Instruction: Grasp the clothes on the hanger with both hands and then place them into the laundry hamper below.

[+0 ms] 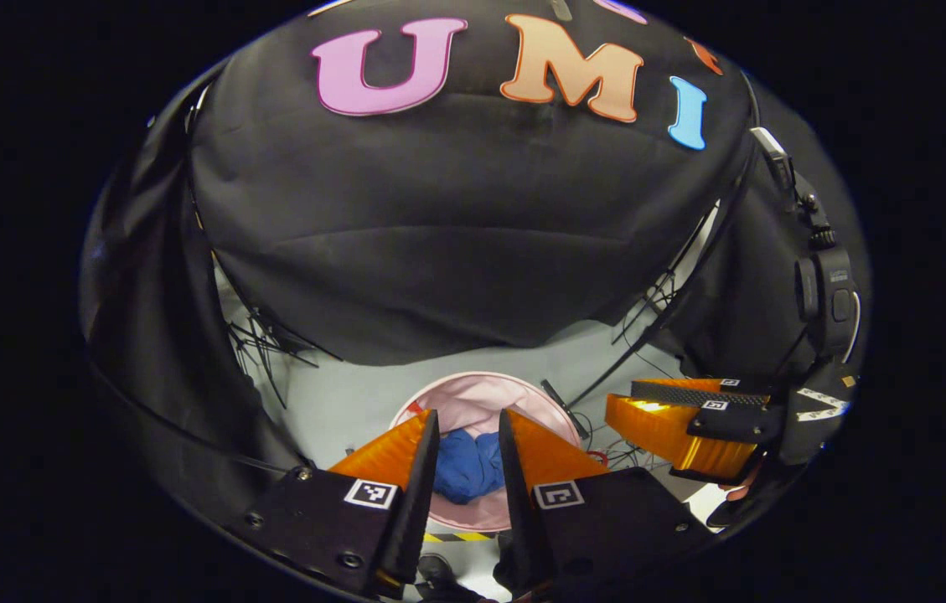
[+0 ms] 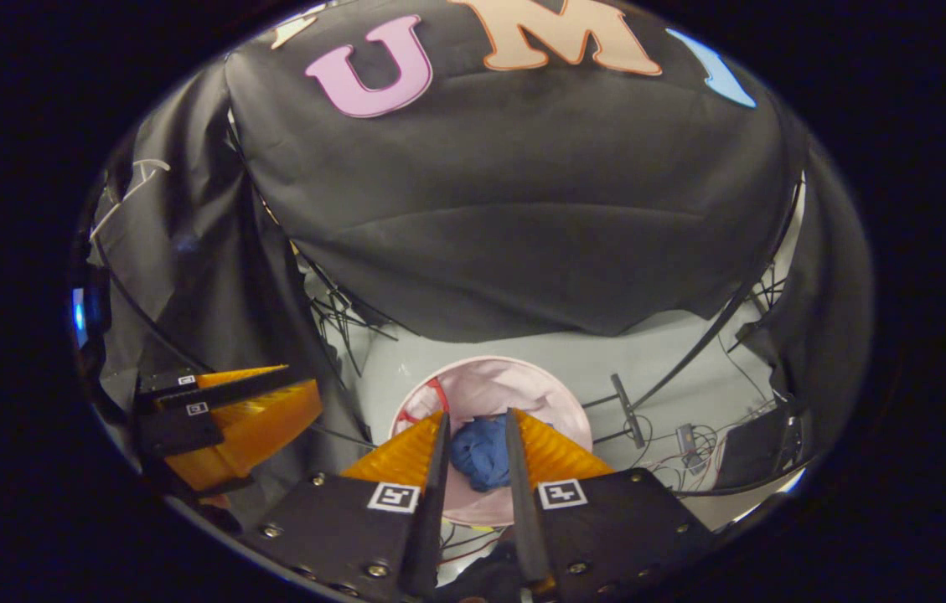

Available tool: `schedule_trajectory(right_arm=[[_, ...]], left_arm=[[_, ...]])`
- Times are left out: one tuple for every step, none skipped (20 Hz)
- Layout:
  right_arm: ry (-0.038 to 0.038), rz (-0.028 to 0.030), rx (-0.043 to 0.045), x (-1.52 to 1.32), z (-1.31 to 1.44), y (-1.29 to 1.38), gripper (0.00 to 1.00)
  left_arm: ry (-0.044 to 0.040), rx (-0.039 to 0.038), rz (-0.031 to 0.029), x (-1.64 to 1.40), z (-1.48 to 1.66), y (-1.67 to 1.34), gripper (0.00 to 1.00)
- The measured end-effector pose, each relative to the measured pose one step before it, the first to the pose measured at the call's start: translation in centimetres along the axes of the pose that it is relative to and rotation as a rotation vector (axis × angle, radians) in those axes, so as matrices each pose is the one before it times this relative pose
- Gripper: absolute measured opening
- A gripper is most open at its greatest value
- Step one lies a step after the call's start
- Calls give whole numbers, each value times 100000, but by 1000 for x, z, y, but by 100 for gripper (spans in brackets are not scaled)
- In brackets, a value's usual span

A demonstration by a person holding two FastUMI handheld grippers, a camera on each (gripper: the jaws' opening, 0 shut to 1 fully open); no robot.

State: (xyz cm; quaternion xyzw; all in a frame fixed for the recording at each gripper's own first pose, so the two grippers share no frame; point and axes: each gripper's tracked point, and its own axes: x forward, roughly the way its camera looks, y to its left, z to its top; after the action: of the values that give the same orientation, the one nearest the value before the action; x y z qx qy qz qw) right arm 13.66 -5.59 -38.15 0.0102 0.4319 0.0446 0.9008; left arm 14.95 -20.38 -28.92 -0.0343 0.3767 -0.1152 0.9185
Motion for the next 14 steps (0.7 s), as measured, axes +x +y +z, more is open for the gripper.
schedule_trajectory(right_arm=[[-1850,-512,-548,-499,405,187,43],[-1543,-879,-28,-495,224,82,51],[-1594,11,535,-742,279,208,58],[-1115,-157,665,-528,349,258,69],[-1015,-193,244,-562,399,189,81],[-1805,-1083,28,-592,409,-25,75],[-1875,-168,-301,-642,641,151,76],[-2124,-259,-83,-342,606,311,87],[-1840,-1234,-251,-579,724,78,99],[-2632,-606,297,-1144,686,175,100],[-2643,-28,674,-773,1079,330,100],[-2285,194,906,-930,847,479,100],[-2368,-392,1111,-837,1113,345,100],[-2557,72,1161,-586,746,21,96]], left_arm=[[-1234,745,658,-576,268,220,46],[-950,423,229,-542,293,33,45],[-1956,174,922,-726,447,215,46],[-2550,501,39,-698,470,-162,46],[-2989,1108,1195,-545,867,254,62],[-2646,680,569,-575,963,157,78],[-1649,206,-454,-758,231,-30,94],[-1329,-68,120,-553,642,-92,95],[-1457,-502,-647,-674,587,171,93],[-2076,-293,304,-771,885,89,93],[-2996,662,576,-681,494,550,93],[-2429,1041,459,-776,809,232,94],[-2989,1371,588,-698,936,113,98],[-2559,1235,185,-653,877,251,99]])
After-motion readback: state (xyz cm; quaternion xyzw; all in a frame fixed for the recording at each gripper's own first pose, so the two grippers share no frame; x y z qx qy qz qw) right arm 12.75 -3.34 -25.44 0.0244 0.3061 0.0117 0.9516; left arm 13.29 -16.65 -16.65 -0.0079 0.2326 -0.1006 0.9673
